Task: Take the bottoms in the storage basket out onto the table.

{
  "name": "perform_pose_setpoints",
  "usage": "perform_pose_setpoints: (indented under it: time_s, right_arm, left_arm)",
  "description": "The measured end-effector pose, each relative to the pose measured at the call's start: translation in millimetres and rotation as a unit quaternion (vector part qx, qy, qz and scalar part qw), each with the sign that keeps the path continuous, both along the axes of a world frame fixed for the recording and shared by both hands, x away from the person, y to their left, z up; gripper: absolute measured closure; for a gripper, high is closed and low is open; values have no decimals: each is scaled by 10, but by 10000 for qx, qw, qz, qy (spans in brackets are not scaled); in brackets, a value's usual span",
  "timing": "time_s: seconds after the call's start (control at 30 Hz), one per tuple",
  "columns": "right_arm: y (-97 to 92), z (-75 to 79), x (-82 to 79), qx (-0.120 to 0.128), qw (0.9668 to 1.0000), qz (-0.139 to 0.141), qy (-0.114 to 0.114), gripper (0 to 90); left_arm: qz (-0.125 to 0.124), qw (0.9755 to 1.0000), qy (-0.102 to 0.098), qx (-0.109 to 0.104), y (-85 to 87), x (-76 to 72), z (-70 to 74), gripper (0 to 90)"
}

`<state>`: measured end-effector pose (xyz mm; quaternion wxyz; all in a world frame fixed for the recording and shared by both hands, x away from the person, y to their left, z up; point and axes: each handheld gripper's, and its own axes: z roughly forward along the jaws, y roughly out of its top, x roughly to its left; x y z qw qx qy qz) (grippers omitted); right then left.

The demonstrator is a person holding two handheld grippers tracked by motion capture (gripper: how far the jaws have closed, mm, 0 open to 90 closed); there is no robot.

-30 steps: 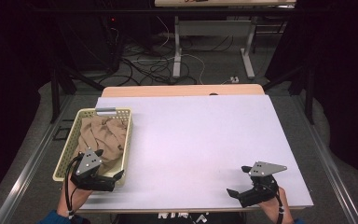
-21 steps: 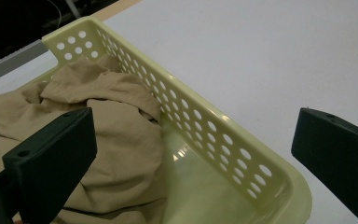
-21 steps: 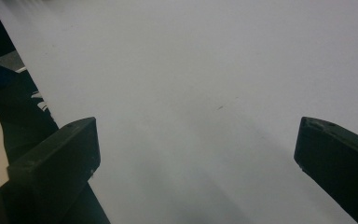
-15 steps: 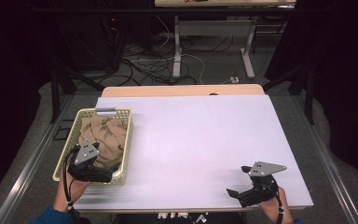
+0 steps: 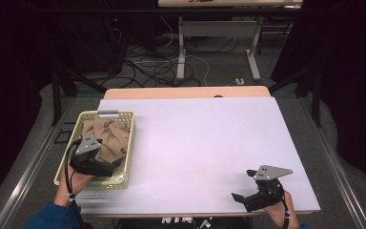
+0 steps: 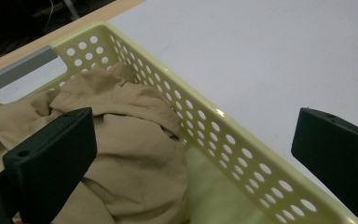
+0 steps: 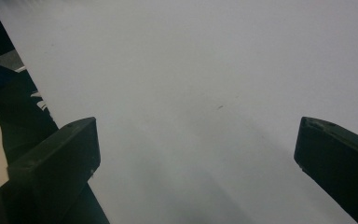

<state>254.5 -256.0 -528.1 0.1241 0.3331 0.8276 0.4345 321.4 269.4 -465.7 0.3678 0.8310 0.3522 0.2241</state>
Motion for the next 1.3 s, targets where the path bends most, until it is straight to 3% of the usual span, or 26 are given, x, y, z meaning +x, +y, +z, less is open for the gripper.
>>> perform_pose_setpoints:
  time_s: [0.53, 0.9, 1.3]
  right_arm:
    - [1, 0, 3, 8, 10000, 60, 35, 1]
    - [1, 2, 1, -5, 10000, 37, 21, 1]
    - [1, -1, 4, 0, 10000, 62, 43, 1]
  left_arm:
    - [20, 9998, 167, 116, 37, 187, -18, 1]
    - [62, 9986, 369, 363, 64, 294, -17, 1]
    - [176, 9957, 572, 707, 99, 405, -67, 1]
